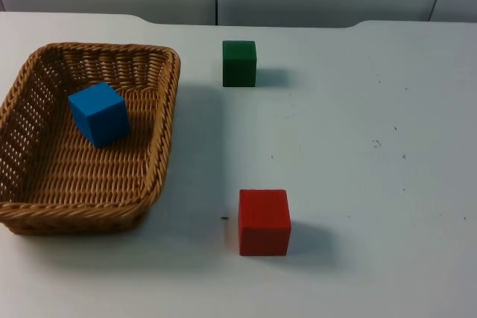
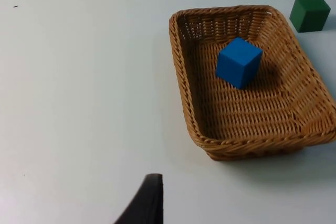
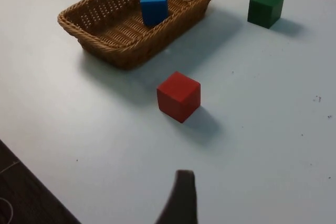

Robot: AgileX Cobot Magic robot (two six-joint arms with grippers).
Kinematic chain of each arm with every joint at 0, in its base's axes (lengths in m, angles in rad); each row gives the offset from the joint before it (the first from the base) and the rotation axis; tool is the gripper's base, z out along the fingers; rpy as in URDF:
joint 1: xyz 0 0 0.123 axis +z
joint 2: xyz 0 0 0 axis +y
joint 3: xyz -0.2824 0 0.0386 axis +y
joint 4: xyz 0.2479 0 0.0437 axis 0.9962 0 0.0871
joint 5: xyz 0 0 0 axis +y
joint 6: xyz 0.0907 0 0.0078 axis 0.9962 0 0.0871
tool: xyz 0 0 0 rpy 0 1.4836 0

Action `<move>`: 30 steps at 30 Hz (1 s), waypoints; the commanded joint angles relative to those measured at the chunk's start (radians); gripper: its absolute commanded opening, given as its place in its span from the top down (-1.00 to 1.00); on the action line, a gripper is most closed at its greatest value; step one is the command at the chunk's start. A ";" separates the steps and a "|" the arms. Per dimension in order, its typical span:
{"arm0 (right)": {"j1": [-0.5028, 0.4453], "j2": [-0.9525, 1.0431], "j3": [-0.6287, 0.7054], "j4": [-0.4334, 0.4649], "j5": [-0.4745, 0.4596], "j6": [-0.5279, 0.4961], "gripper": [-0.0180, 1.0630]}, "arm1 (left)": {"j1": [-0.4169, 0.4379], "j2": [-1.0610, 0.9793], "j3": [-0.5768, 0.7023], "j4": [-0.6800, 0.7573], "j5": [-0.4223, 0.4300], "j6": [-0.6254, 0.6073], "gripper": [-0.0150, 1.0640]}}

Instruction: Pick up the basket with the left hand and place the blue cube into the basket with the right hand.

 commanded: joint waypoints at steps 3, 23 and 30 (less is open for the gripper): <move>0.003 -0.003 0.005 -0.001 -0.013 0.003 -0.39 | -0.004 -0.003 0.003 -0.012 -0.016 0.001 -0.76; 0.003 -0.003 0.007 0.051 -0.020 -0.106 -0.97 | -0.004 -0.003 0.003 -0.012 -0.016 -0.001 -0.98; 0.003 -0.003 0.007 0.053 -0.020 -0.102 -0.97 | -0.004 -0.003 0.003 -0.010 -0.016 -0.001 -0.98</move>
